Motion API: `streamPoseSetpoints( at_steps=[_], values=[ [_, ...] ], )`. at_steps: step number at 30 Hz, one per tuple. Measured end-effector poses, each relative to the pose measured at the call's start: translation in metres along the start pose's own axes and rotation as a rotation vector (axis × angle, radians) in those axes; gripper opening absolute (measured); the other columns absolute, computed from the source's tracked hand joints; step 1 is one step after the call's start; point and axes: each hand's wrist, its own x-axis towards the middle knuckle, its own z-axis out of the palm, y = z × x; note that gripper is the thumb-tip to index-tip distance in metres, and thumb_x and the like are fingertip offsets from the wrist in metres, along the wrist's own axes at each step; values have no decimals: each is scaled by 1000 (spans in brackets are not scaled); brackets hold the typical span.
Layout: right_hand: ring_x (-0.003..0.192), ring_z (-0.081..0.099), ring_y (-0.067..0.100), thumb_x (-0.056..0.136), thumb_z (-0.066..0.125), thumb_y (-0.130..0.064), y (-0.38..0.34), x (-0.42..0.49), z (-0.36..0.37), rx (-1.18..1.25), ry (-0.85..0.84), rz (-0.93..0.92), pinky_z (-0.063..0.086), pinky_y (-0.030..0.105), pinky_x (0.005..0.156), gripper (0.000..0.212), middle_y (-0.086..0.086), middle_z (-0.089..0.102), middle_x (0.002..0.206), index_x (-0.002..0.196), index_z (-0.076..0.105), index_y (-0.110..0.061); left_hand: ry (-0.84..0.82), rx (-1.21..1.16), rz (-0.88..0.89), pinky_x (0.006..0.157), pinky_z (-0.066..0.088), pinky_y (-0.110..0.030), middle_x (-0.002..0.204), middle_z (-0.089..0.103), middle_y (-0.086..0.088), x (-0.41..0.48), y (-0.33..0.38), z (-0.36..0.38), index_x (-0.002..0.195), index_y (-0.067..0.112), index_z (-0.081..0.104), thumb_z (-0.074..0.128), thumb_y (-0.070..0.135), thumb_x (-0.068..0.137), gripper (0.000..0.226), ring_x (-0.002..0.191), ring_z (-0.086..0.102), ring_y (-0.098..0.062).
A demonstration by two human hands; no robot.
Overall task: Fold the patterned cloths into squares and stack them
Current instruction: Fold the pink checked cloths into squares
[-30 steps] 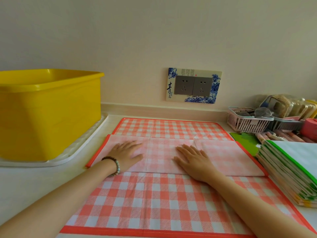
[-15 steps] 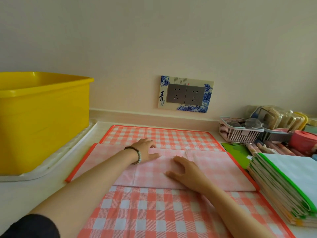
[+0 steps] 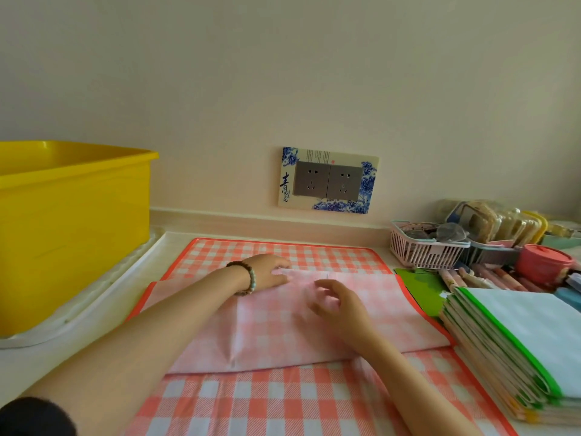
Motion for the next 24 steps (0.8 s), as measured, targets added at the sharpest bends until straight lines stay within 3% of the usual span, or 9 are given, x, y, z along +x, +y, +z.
streamPoseSetpoints(
  at_steps=[3, 5, 7, 8, 10, 13, 16, 21, 24],
  values=[
    [115, 48, 11, 81, 71, -22, -4, 1, -6, 52, 200, -47, 31, 14, 87, 49, -4, 52, 124, 126, 52, -18, 235, -205, 45, 104, 33, -29, 138, 49, -5, -17, -11, -8, 134, 13, 47, 50, 33, 95, 44, 129, 44, -22],
    [124, 42, 14, 81, 72, -22, -6, -2, -9, 146, 270, -8, 29, 18, 97, 59, -1, 45, 133, 132, 45, -16, 386, -406, 23, 86, 41, -24, 121, 59, -5, -30, -18, -12, 123, 12, 52, 50, 30, 95, 33, 108, 56, -20],
    [122, 45, 19, 81, 72, -24, -9, -5, -13, 377, 181, 138, 37, 29, 98, 68, 0, 40, 137, 137, 36, -17, 416, -531, -108, 66, 42, -22, 102, 57, -3, -40, -21, -11, 110, 19, 50, 43, 21, 98, 14, 81, 54, -17],
    [117, 50, 20, 81, 73, -23, -10, -7, -14, 503, 107, 216, 43, 32, 94, 71, 0, 40, 137, 139, 32, -17, 387, -537, -189, 68, 42, -25, 97, 55, -3, -43, -23, -8, 104, 19, 49, 40, 18, 99, 10, 80, 51, -18],
    [103, 61, 24, 79, 74, -13, -7, -7, -13, 559, 18, 305, 53, 33, 83, 79, 9, 45, 137, 142, 27, -16, 305, -522, -308, 83, 39, -28, 102, 56, -6, -44, -31, 2, 106, 16, 53, 39, 15, 99, 16, 100, 49, -19],
    [85, 66, 26, 77, 72, 3, -1, -5, -12, 586, 44, 390, 55, 36, 75, 82, 15, 50, 131, 142, 25, -12, 261, -504, -434, 101, 33, -28, 139, 44, -15, -45, -37, 18, 138, 4, 38, 39, 13, 98, 41, 127, 42, -27],
    [77, 66, 25, 75, 73, 5, 1, -5, -17, 659, 16, 443, 57, 36, 66, 80, 13, 53, 118, 140, 29, -10, 281, -539, -516, 101, 33, -27, 144, 38, -17, -46, -32, 31, 143, 3, 30, 37, 14, 99, 46, 129, 41, -29],
    [78, 61, 17, 73, 76, 1, 3, -8, -21, 438, 24, 338, 50, 23, 54, 73, 10, 56, 120, 133, 36, -13, 319, -582, -595, 97, 37, -29, 138, 44, -17, -45, -18, 41, 140, 3, 33, 42, 23, 97, 49, 122, 46, -29],
    [82, 59, 16, 75, 76, -3, 5, -9, -22, 319, 53, 260, 44, 14, 49, 64, 9, 56, 120, 128, 43, -14, 340, -608, -523, 98, 38, -31, 142, 41, -13, -55, -14, 37, 145, 6, 18, 55, 24, 92, 68, 125, 45, -28]
  ],
)
